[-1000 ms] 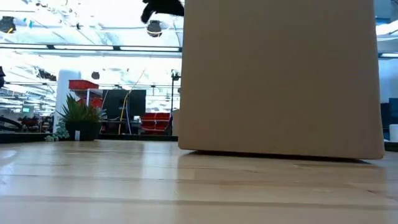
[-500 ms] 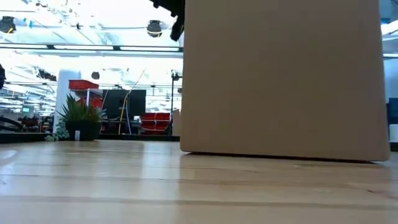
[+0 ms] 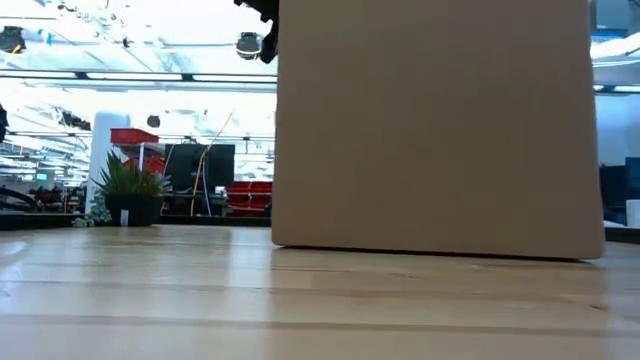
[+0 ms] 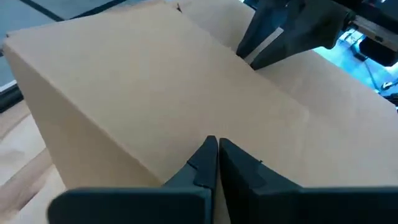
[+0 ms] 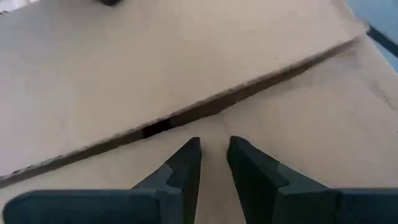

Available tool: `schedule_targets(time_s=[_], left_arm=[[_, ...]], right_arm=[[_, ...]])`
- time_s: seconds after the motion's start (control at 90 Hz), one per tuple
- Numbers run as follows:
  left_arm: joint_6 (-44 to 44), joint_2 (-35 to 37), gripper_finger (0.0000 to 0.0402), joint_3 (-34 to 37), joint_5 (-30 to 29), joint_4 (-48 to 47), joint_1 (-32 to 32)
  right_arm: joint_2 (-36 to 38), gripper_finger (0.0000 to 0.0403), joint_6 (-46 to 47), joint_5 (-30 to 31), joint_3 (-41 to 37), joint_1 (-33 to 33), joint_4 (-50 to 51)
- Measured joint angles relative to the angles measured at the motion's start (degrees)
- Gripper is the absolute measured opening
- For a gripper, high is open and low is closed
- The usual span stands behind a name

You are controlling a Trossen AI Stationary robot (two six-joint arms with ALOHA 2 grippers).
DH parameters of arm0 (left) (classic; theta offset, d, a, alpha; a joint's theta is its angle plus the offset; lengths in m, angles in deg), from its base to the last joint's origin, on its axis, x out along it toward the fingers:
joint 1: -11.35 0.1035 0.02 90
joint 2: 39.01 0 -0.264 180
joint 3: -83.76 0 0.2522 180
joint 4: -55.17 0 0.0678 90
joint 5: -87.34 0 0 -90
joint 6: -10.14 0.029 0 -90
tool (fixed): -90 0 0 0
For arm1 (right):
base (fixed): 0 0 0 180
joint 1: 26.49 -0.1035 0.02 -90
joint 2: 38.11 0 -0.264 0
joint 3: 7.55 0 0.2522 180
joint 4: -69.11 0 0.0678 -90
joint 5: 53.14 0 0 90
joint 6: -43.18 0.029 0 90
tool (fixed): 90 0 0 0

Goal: Wrap mug
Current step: Close the box

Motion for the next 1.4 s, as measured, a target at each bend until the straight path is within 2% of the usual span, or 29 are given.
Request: schedule_targets(time_s=[0.167, 0.378, 0.511, 0.633, 0.844, 0.978, 1.111, 1.4], left_arm=[[0.9, 6.3, 0.0, 0.1, -11.3, -9.0, -1.8], [0.8, 12.2, 0.0, 0.4, -14.4, -17.8, -1.0], [0.9, 12.4, 0.0, 0.4, -13.9, -18.1, -1.6], [2.7, 9.6, 0.0, 0.2, -12.9, -16.0, -2.6], [3.2, 5.4, 0.0, -0.1, -10.8, -15.7, -3.4], [3.5, 5.2, 0.0, -0.1, -10.5, -15.2, -3.4], [4.2, 5.3, 0.0, 0.0, -10.4, -14.7, -3.4], [4.6, 8.2, 0.0, -0.9, -10.2, -16.3, -3.4]], right_arm=[[-4.2, 0.0081, -5.7, -0.6, 0.0, 1.6, -10.0], [-10.4, 0.0081, -10.2, -4.0, 0.0, 3.6, -23.7], [-12.1, 0.0081, -10.4, -5.1, 0.1, 4.5, -26.4], [-12.2, 0.0081, -11.7, -5.9, 0.0, 4.5, -27.0], [-8.9, 0.0081, -14.3, -6.2, -0.3, 4.5, -27.7], [-8.2, 0.0081, -16.6, -8.5, -0.3, 4.9, -32.1], [-11.1, 0.0081, -17.2, -13.2, -0.2, 5.8, -37.4], [-18.1, 0.0081, -19.3, -13.6, 0.2, 5.6, -39.7]])
